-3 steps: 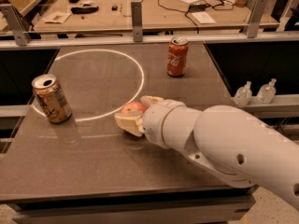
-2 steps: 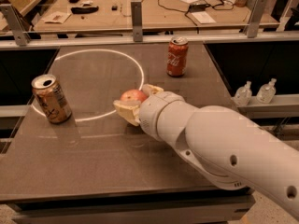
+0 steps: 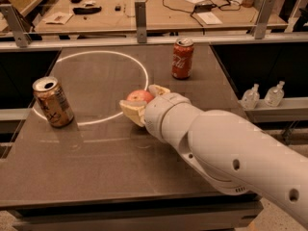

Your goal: Move apple near coke can

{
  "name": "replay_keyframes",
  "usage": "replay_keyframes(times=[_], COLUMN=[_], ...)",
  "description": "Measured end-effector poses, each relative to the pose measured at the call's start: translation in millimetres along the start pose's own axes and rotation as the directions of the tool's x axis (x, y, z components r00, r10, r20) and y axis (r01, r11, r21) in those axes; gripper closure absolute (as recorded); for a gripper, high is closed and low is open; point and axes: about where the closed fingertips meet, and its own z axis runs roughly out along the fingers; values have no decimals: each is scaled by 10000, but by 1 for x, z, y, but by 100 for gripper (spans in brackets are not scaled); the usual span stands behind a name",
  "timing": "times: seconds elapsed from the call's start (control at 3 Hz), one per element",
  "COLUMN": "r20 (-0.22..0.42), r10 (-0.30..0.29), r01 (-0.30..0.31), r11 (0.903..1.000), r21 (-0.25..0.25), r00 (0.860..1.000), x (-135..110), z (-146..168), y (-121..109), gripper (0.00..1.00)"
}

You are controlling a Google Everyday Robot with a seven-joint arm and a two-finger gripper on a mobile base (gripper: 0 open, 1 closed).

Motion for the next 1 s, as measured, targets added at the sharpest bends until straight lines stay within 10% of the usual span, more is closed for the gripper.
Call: replay_keyframes(times=[0.67, 1.0], r20=[899, 1026], r10=[-161, -283], r01=[-16, -32], r11=[9812, 9557], r21=[1930, 2944], r00=[9958, 9943], x=[-10, -10], z=[36, 48], y=[-45, -71], gripper=[100, 100])
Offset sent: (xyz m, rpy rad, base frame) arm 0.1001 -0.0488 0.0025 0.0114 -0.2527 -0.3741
